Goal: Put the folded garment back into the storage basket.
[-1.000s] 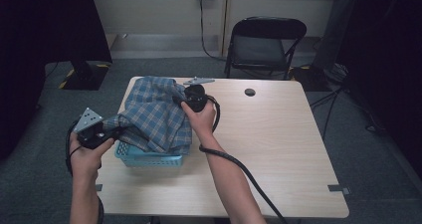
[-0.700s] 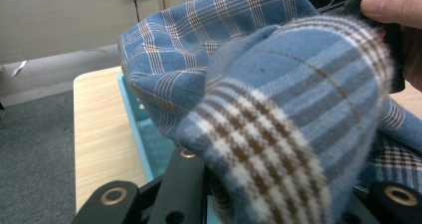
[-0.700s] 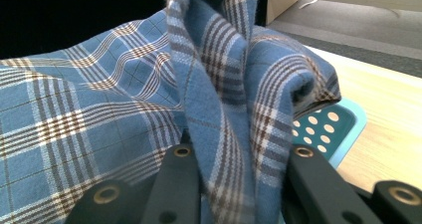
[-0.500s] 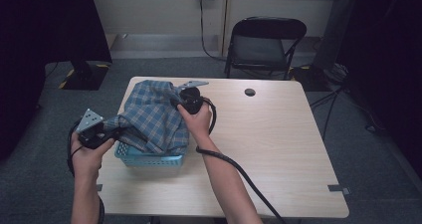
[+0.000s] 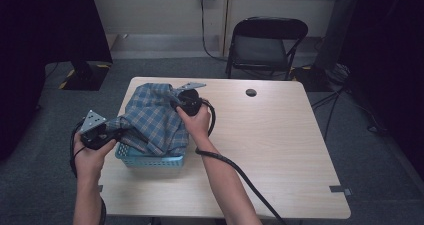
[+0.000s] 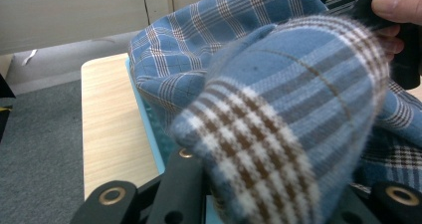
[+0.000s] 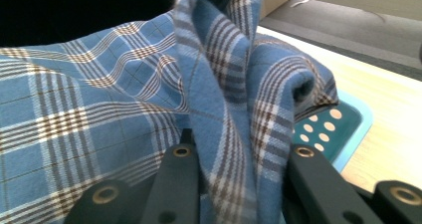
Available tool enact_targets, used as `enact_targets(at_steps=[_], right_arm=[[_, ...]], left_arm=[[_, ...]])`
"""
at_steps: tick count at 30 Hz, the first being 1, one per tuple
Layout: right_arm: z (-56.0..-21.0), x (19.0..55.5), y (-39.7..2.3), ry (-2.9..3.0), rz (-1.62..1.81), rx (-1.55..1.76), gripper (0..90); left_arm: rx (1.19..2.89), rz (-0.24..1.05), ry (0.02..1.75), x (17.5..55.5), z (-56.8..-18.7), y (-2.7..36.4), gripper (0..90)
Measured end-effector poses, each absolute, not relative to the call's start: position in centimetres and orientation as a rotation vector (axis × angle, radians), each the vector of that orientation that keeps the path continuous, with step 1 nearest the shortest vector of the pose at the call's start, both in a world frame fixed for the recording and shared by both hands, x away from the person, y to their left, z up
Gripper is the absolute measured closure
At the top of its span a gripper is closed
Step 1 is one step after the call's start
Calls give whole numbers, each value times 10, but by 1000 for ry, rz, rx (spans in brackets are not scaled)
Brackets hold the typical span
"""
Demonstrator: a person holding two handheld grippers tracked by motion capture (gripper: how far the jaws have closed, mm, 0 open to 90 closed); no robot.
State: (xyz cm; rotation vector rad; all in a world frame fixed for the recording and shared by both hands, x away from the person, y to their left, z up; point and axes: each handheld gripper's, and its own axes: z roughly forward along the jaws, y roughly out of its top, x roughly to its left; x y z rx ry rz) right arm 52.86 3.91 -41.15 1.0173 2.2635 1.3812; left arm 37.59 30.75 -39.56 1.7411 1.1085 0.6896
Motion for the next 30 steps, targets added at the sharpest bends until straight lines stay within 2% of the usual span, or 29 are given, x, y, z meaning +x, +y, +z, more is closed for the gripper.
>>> enact_targets(at_steps=[30], right_arm=[[-422,531,50,2302,1261,982,729]], left_arm=[[1827,679,1163,382,-411,308,744]])
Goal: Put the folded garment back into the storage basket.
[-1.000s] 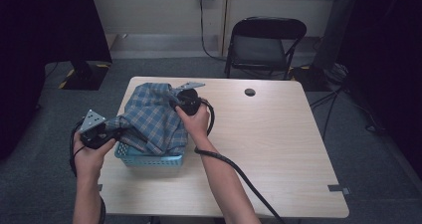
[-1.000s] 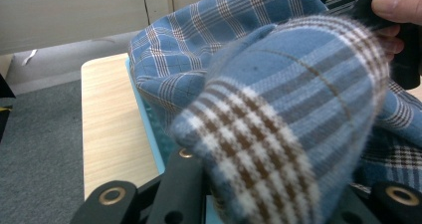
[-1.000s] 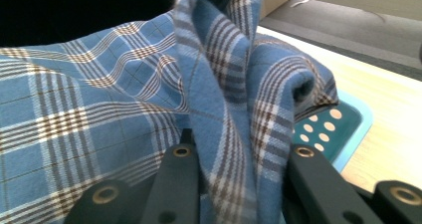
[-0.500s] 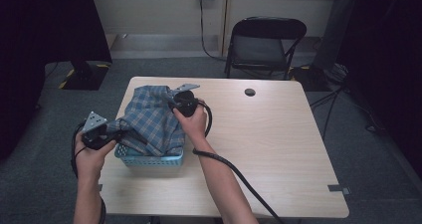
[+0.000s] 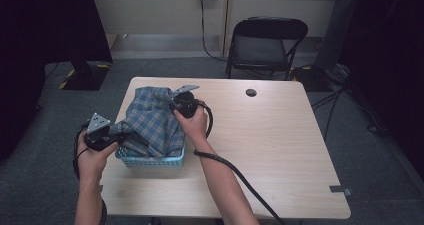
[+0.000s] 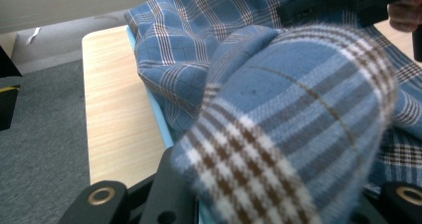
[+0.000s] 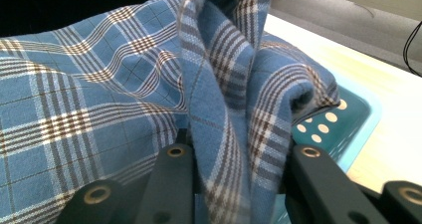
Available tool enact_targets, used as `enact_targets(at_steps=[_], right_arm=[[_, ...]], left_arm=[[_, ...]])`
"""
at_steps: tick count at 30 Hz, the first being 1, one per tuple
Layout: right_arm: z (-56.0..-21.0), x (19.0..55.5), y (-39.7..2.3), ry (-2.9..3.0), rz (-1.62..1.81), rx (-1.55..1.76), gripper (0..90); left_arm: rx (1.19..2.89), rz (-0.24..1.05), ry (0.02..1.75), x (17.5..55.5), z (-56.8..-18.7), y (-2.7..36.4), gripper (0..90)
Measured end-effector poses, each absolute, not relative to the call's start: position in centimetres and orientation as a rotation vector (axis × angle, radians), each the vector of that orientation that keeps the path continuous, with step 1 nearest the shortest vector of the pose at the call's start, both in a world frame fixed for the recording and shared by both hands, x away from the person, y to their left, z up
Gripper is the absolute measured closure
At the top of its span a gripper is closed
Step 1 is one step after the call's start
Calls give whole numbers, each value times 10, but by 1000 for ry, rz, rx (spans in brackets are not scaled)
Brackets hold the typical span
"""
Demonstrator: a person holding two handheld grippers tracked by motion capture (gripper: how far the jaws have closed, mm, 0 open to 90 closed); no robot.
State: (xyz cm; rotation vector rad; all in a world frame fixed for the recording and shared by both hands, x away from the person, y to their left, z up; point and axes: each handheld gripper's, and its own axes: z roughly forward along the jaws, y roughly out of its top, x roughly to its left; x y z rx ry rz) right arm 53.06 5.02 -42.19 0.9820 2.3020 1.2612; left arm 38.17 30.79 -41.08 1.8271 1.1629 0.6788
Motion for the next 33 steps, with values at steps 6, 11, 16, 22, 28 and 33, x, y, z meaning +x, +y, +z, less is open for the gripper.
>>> enact_targets(at_steps=[6,11,16,22,28,33], right_arm=[[-425,534,49,2329,1248,1001,709],[-425,535,47,2328,1247,1005,653],[-429,539,44,2354,1232,1021,505],[-427,541,41,2337,1239,1027,220],[-415,542,33,2307,1256,1025,78],[-409,541,25,2297,1274,1013,2]], left_arm=[[1846,677,1176,383,-413,306,716],[1852,686,1194,383,-415,306,656],[1866,680,1231,385,-418,306,461],[1865,671,1233,383,-411,306,206],[1865,675,1191,380,-404,304,102],[1848,636,1148,377,-397,303,38]])
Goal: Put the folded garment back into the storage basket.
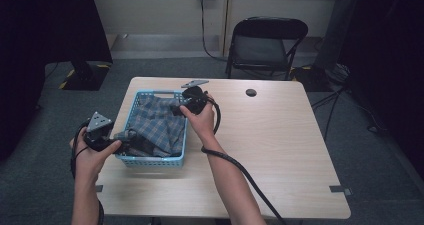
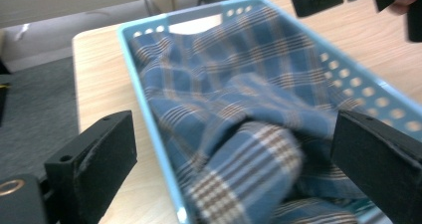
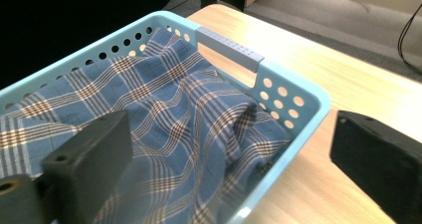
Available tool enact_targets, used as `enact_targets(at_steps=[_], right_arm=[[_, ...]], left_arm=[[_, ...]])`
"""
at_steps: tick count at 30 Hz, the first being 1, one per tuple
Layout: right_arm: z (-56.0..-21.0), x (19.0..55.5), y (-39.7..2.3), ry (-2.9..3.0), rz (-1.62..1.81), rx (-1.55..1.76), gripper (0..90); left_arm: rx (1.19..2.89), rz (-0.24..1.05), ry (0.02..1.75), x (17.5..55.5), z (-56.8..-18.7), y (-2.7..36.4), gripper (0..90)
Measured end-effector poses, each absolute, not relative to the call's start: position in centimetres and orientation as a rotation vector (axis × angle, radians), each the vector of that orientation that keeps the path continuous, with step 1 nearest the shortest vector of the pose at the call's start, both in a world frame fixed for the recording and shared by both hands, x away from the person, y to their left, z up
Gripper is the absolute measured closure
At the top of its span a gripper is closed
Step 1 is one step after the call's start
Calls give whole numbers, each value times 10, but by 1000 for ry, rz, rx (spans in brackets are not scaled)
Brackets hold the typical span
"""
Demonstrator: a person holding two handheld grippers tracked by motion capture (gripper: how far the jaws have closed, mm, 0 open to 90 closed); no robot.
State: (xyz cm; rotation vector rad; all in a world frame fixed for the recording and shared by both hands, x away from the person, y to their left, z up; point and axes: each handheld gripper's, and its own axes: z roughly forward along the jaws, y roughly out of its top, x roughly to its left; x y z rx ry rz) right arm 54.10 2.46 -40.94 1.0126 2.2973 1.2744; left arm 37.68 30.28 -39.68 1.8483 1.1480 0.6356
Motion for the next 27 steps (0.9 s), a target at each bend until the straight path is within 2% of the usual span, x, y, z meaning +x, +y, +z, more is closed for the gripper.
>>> enact_targets(at_steps=[7,27], right_arm=[[-400,536,17,2298,1275,977,2],[-380,524,-7,2319,1256,902,12]], left_arm=[[1872,587,1079,377,-393,292,43],[1872,521,1025,376,-385,275,52]])
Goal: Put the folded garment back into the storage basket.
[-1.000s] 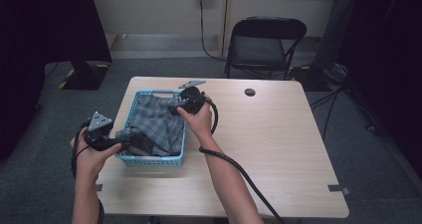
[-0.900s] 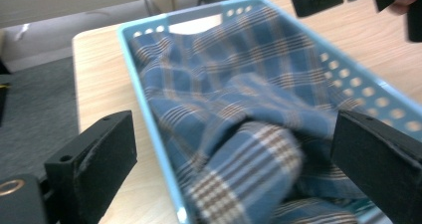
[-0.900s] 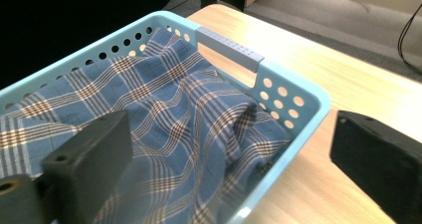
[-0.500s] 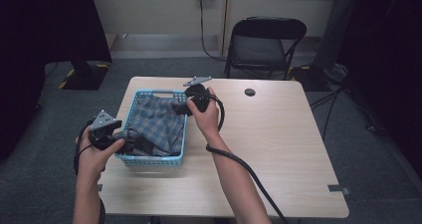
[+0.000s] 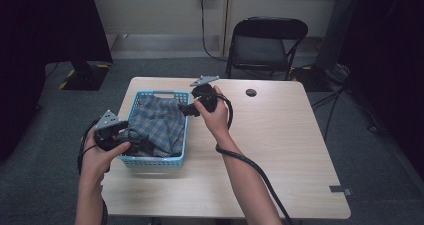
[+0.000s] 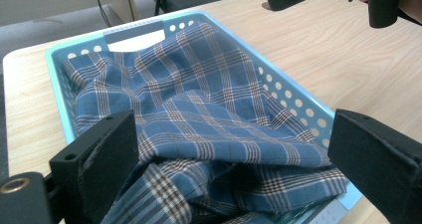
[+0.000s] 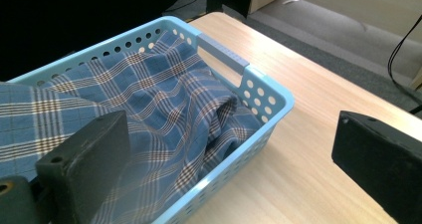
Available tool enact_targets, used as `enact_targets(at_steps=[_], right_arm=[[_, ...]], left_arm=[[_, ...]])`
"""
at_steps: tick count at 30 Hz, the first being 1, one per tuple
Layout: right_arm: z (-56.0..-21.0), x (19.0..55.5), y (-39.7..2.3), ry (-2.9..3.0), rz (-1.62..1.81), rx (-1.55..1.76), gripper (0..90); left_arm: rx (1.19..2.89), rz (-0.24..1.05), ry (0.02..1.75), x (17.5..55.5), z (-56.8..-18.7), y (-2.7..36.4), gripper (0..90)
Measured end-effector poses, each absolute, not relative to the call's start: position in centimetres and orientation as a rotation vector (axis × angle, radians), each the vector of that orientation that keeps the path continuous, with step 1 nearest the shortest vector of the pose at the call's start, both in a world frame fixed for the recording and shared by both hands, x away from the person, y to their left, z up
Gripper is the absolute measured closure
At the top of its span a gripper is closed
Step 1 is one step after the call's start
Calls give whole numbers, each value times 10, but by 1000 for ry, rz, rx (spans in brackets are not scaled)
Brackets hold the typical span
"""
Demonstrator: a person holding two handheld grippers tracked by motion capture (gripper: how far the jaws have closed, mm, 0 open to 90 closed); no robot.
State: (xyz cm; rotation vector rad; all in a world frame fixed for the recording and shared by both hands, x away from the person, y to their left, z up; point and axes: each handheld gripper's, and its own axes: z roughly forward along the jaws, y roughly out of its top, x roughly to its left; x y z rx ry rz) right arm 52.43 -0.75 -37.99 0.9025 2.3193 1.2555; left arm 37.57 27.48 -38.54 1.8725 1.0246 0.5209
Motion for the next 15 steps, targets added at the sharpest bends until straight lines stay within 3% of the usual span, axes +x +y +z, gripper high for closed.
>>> enact_targets(at_steps=[15], right_arm=[[-375,512,-19,2351,1288,821,6]], left_arm=[[1902,489,1015,377,-385,263,62]])
